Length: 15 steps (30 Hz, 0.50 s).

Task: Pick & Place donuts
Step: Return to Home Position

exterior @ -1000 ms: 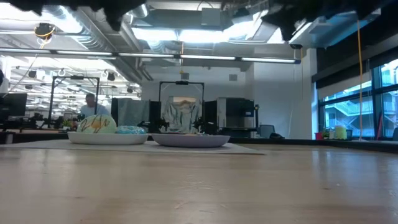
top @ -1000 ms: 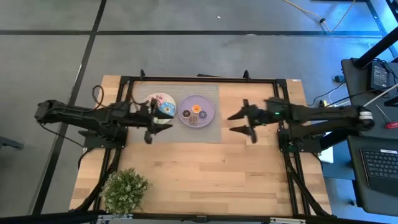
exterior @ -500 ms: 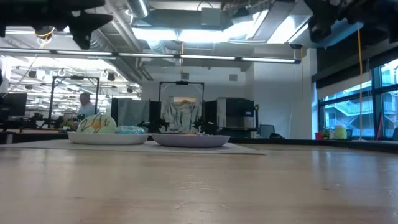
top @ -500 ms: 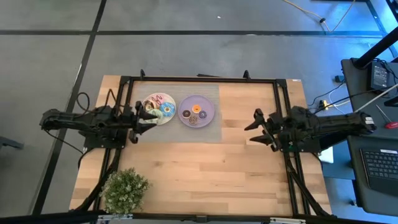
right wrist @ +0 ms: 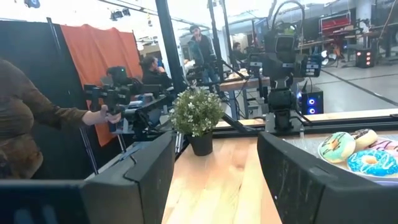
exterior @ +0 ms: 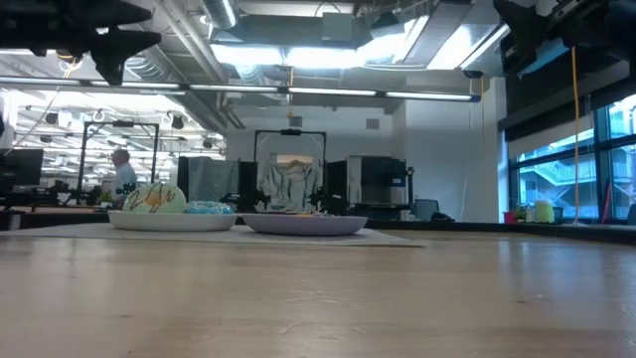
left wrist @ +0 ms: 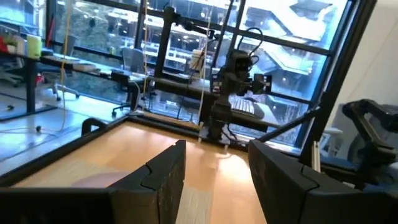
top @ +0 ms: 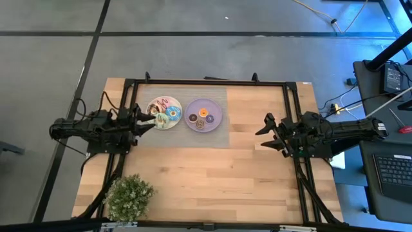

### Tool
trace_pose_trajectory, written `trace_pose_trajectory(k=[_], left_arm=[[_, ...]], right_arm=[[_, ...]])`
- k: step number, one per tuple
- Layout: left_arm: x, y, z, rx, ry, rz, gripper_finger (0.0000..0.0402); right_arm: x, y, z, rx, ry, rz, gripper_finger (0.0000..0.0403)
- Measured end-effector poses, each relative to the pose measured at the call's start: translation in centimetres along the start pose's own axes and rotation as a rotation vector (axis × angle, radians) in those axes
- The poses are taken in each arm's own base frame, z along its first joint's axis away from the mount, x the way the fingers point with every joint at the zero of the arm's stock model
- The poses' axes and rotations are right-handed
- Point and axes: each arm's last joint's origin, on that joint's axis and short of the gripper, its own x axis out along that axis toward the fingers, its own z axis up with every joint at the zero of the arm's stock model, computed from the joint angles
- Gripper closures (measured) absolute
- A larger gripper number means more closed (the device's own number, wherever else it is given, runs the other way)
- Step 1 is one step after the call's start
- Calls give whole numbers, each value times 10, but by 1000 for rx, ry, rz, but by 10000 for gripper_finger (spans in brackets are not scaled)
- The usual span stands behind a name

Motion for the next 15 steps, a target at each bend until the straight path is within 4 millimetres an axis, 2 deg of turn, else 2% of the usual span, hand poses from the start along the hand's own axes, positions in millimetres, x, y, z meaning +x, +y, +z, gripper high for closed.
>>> trace_pose_trajectory(k=[3, 8, 12, 15], left_arm=[[3, 1, -7, 1, 9, 5, 231], [10, 5, -35, -17, -40, -23, 232], [11, 6, -38, -40, -60, -29, 231], [12, 8, -49, -54, -7, -23, 233]], right_arm=[[0, 0, 0, 0, 0, 0, 173], [0, 0, 0, 0, 0, 0, 173], [0, -1, 0, -1, -6, -27, 173], [1, -3, -6, 29, -3, -47, 173]])
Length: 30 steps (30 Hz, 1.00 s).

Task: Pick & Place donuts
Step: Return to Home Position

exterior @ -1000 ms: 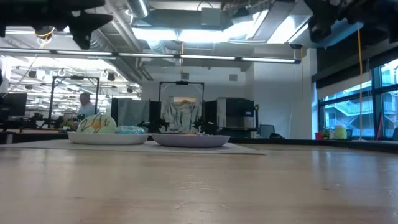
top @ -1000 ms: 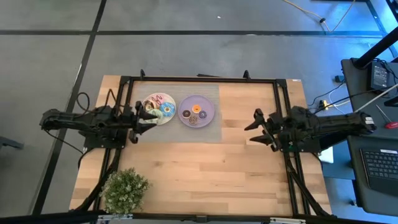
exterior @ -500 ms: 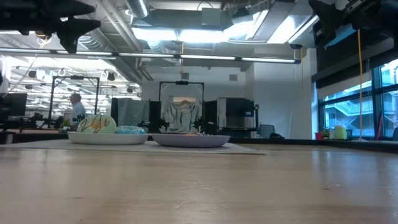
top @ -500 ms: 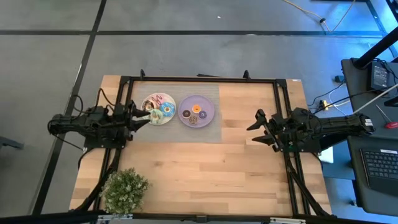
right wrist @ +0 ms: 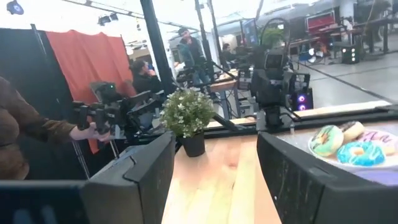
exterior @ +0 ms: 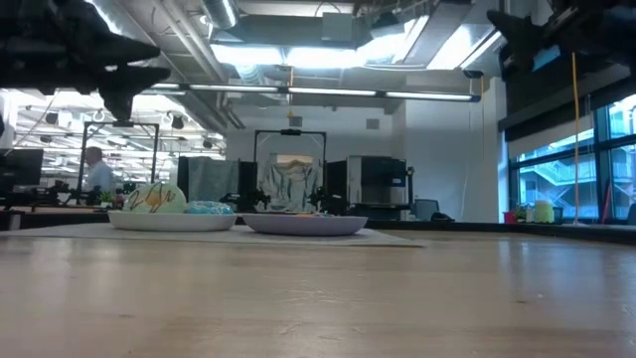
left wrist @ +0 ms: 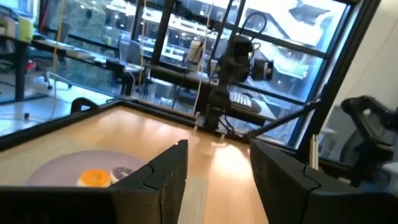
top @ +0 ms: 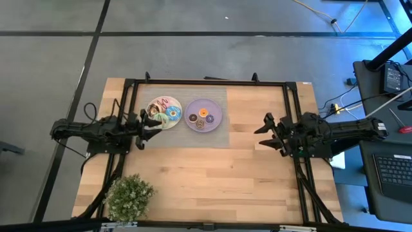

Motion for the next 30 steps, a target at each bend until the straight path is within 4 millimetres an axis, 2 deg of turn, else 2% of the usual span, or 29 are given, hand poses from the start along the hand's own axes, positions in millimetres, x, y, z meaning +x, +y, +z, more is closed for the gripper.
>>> trace_pose_trajectory(k=[7, 13, 16, 20, 26, 30], left_arm=[[0, 1, -2, -9, 24, 20, 231], [0, 2, -4, -1, 35, 27, 231], [0, 2, -4, -5, 36, 27, 231], [0, 2, -4, -4, 40, 27, 232], [0, 2, -5, -3, 46, 28, 232], [0, 2, -5, -3, 46, 27, 232]], right_arm=[[-3, -3, -13, -35, -45, 10, 173], [-12, -7, -36, -25, -103, 20, 173], [-12, -5, -31, -71, -139, 25, 173], [-13, -8, -35, -53, -111, 7, 173], [-19, -14, -40, -14, -74, -177, 173], [-26, -12, -39, -40, -88, -197, 173]])
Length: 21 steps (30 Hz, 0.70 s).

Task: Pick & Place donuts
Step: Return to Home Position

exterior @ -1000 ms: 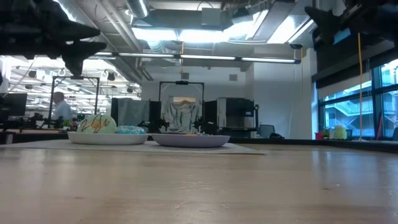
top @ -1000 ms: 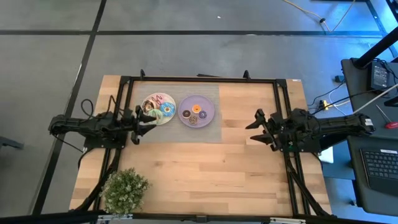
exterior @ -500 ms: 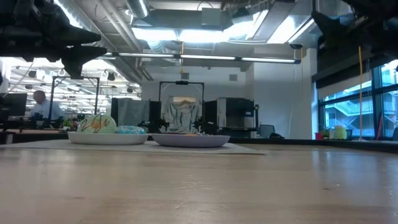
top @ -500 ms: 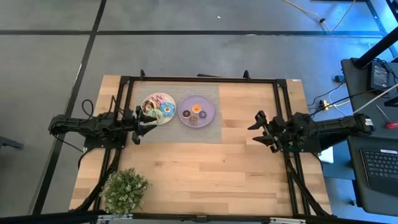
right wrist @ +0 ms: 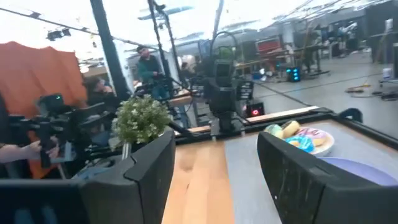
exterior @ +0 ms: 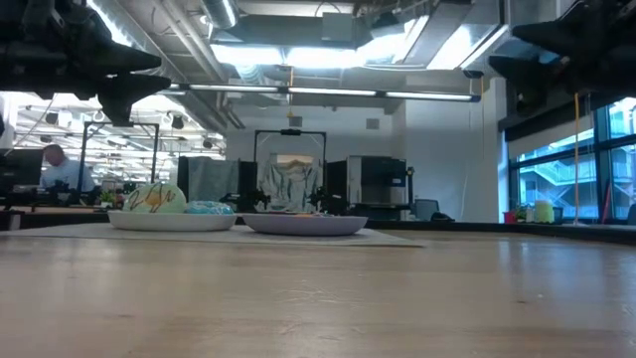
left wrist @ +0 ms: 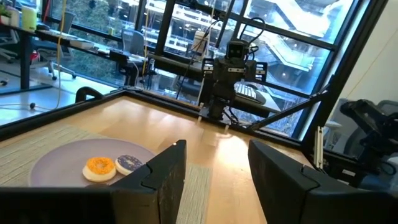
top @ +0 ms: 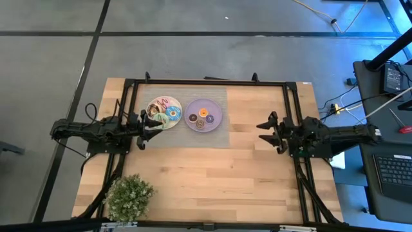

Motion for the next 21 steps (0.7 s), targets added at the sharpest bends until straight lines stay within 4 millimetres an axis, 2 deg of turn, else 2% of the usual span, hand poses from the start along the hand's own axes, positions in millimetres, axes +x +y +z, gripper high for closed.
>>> trace_pose_trajectory(k=[9, 18, 21], left_arm=[[0, 0, 0, 0, 0, 0, 232], [0, 0, 1, 31, -6, -2, 232], [0, 0, 1, 32, -6, -2, 231]], right_arm=[[-16, -1, 1, 6, -19, -52, 173], [-16, -2, 0, -22, -13, -99, 173], [-17, -5, -6, -20, 47, -146, 173]])
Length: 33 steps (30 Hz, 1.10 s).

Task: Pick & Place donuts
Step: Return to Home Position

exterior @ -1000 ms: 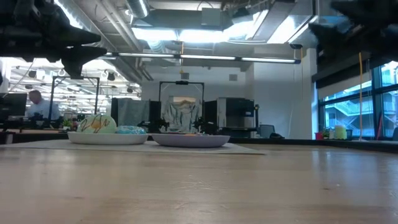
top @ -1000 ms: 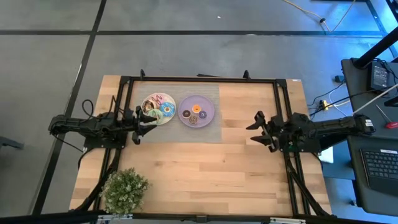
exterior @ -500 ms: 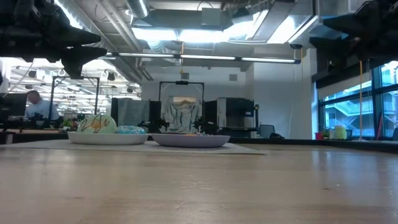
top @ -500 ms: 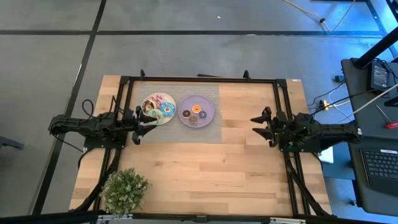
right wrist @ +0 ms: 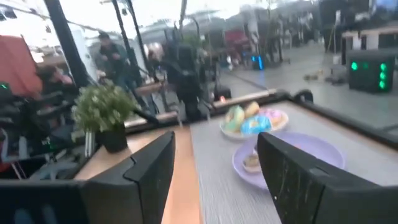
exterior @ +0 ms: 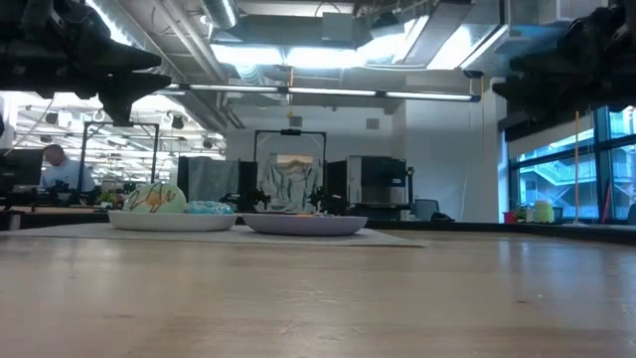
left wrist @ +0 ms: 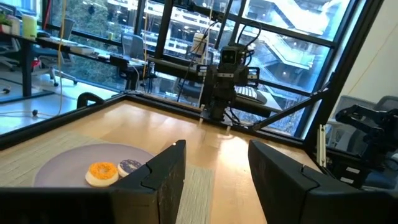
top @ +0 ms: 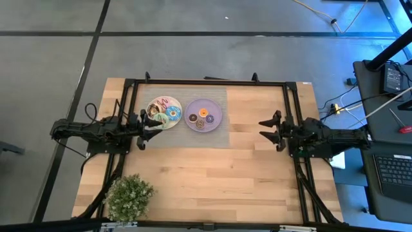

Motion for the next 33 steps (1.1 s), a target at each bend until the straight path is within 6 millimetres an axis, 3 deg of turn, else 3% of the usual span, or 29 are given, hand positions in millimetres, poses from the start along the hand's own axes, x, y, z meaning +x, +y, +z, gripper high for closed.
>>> trace_pose_trajectory(k=[8, 33], left_arm=[[0, 0, 0, 1, -1, 0, 231], [0, 0, 0, 2, 0, 0, 233]], right_arm=[[0, 0, -9, 22, 106, 55, 173], [0, 1, -9, 21, 109, 64, 173]])
